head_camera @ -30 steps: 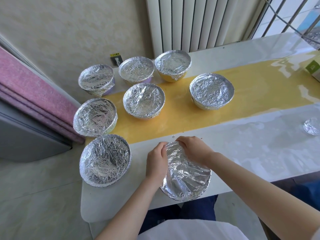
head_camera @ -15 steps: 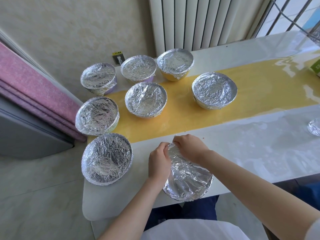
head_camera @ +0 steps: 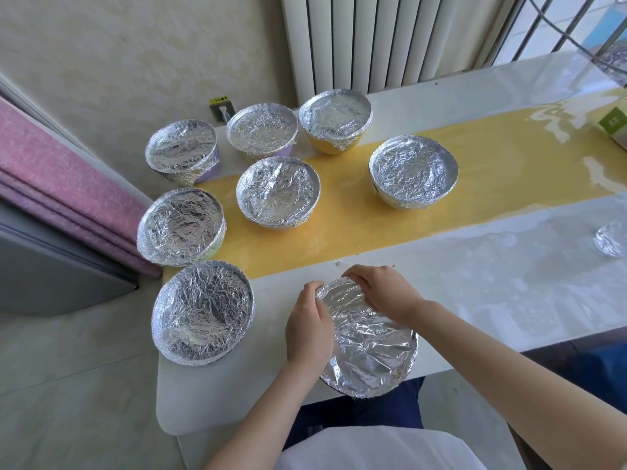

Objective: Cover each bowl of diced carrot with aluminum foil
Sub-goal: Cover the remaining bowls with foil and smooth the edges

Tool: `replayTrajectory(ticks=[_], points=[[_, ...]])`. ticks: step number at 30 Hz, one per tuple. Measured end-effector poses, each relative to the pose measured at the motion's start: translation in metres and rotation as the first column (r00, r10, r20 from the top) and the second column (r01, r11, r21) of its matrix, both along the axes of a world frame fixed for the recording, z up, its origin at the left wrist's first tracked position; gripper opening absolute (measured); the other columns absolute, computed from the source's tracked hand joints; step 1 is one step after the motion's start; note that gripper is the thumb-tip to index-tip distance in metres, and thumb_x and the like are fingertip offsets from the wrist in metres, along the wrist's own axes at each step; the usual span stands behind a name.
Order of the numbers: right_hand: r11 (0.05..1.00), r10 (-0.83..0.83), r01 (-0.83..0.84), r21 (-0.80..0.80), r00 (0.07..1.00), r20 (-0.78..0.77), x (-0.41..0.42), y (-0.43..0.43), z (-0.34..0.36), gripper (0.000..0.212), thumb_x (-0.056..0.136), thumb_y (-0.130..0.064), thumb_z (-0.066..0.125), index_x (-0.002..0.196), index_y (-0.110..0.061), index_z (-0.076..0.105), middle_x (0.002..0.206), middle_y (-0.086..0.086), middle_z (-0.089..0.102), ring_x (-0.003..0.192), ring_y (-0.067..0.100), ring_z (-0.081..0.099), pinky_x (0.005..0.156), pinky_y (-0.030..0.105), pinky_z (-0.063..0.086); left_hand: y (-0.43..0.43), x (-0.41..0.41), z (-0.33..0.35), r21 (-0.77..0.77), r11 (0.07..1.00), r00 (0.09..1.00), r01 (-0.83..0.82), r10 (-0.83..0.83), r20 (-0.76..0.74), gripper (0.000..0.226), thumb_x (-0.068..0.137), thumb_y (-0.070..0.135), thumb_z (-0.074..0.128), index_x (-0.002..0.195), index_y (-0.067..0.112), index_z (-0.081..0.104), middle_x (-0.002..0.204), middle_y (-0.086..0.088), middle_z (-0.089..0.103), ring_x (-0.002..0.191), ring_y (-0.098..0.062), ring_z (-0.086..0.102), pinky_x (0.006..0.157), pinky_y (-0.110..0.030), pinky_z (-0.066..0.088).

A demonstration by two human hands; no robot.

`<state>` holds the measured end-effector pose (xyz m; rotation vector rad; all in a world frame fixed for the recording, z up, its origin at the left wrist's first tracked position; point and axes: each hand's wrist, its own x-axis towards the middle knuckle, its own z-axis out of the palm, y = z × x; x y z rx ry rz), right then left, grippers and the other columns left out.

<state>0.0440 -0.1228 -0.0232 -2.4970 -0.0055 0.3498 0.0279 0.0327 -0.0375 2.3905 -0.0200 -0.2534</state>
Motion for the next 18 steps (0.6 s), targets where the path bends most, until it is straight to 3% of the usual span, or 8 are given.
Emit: replayTrajectory(ticks=[3, 5, 8, 11, 15, 18], points=[[0.998, 0.049, -0.05, -0.049, 0.999, -0.009, 0.001, -0.004, -0.002, 0.027, 0.1, -0.015, 0.04, 0.118, -0.014, 0.059, 0.096, 0.012, 0.069, 0.085, 0.032, 0.062, 0.069, 0.032, 0.038, -0.001, 0.009, -0.007, -0.11, 0.994, 1.0, 0.01, -0.01, 0.003, 0.024, 0.098, 0.015, 0.04, 0.111, 0.017, 0.06, 0.068, 0.003, 0.057, 0.062, -0.016, 0.052, 0.057, -0.025, 0.032], [0.98, 0.125, -0.128, -0.15, 0.992, -0.027, 0.002, -0.005, -0.003, 0.02, 0.098, -0.011, 0.04, 0.11, -0.013, 0.056, 0.096, 0.008, 0.066, 0.082, 0.031, 0.059, 0.066, 0.033, 0.037, -0.001, 0.012, -0.009, -0.115, 0.993, 1.0, 0.006, -0.002, 0.028, 0.021, 0.097, 0.014, 0.043, 0.104, 0.014, 0.063, 0.056, 0.012, 0.045, 0.051, -0.006, 0.042, 0.052, -0.021, 0.027], [0.943, 0.175, -0.19, -0.273, 0.981, -0.081, 0.008, 0.0, 0.004, 0.013, 0.092, -0.006, 0.041, 0.094, -0.017, 0.049, 0.095, 0.006, 0.062, 0.075, 0.026, 0.049, 0.062, 0.029, 0.031, -0.002, 0.013, -0.009, -0.1, 0.995, 0.999, -0.003, 0.008, 0.049, 0.02, 0.096, 0.011, 0.044, 0.102, 0.012, 0.063, 0.054, 0.013, 0.044, 0.05, -0.007, 0.04, 0.052, -0.023, 0.024], [0.924, 0.153, -0.194, -0.33, 0.978, -0.145, 0.015, 0.006, 0.008, 0.023, 0.091, -0.008, 0.042, 0.072, -0.02, 0.04, 0.074, 0.003, 0.051, 0.073, 0.028, 0.047, 0.056, 0.027, 0.031, -0.002, 0.012, -0.009, -0.09, 0.996, 0.998, -0.008, 0.014, 0.066, 0.021, 0.096, 0.011, 0.043, 0.101, 0.012, 0.063, 0.058, 0.005, 0.047, 0.054, -0.017, 0.041, 0.053, -0.024, 0.023], [0.971, 0.118, -0.142, -0.194, 0.985, -0.13, 0.017, 0.006, 0.0, 0.022, 0.094, -0.008, 0.039, 0.1, -0.01, 0.06, 0.09, 0.012, 0.065, 0.083, 0.033, 0.059, 0.061, 0.033, 0.041, -0.003, 0.01, -0.009, -0.072, 0.997, 0.996, -0.009, 0.015, 0.084, 0.021, 0.097, 0.013, 0.042, 0.102, 0.013, 0.063, 0.07, -0.004, 0.062, 0.059, -0.018, 0.044, 0.054, -0.024, 0.024], [0.979, 0.095, -0.109, -0.174, 0.992, -0.087, 0.013, 0.009, -0.003, 0.019, 0.092, -0.006, 0.041, 0.098, -0.008, 0.06, 0.087, 0.015, 0.064, 0.077, 0.033, 0.056, 0.06, 0.033, 0.034, -0.004, 0.009, -0.009, -0.051, 0.999, 0.997, -0.009, 0.012, 0.071, 0.021, 0.097, 0.013, 0.041, 0.102, 0.014, 0.062, 0.074, -0.006, 0.064, 0.062, -0.019, 0.045, 0.055, -0.027, 0.025]])
